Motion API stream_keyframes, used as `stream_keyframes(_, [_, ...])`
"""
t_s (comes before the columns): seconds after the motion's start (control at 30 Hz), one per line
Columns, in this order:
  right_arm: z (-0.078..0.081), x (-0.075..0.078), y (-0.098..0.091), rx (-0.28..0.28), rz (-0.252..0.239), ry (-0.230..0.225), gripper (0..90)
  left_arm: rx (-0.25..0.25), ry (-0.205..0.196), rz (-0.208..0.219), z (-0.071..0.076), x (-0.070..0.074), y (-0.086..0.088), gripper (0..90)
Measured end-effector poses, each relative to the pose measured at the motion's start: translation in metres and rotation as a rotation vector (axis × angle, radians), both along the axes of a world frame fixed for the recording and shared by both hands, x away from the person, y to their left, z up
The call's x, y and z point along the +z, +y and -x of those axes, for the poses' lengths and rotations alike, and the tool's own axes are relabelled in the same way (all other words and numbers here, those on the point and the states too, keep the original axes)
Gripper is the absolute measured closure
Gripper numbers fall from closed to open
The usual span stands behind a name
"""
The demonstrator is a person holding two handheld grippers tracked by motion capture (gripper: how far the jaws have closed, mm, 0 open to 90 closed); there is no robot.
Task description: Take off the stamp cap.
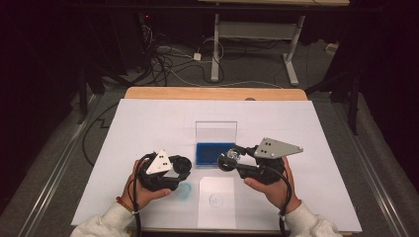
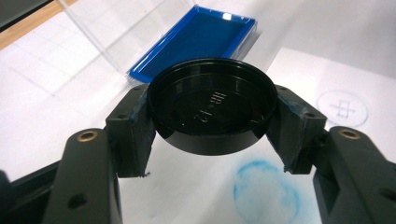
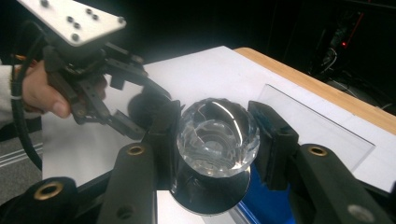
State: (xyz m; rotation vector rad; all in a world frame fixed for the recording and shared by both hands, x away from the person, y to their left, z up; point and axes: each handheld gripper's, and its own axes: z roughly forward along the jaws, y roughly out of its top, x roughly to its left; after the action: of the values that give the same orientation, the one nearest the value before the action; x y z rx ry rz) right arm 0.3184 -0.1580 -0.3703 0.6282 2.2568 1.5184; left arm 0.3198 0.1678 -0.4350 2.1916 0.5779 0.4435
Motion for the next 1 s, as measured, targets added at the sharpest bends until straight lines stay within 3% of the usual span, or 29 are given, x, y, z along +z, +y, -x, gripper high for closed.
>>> stream_keyframes(0.53, [-0.006,-0.002,-0.022,-0.039,0.056,0.013,57.6,0.077,-0.021,-0.018,0.018,-0.008,0.049,36.9])
stream_keyframes(0.9, [-0.012,-0.006,-0.028,-0.057,0.083,0.054,57.6,0.108,-0.008,-0.047,0.034,-0.019,0.063,36.9])
stream_keyframes(1.0, [-0.014,-0.006,-0.027,-0.056,0.089,0.058,57.5,0.118,-0.012,-0.037,0.037,-0.017,0.065,36.9])
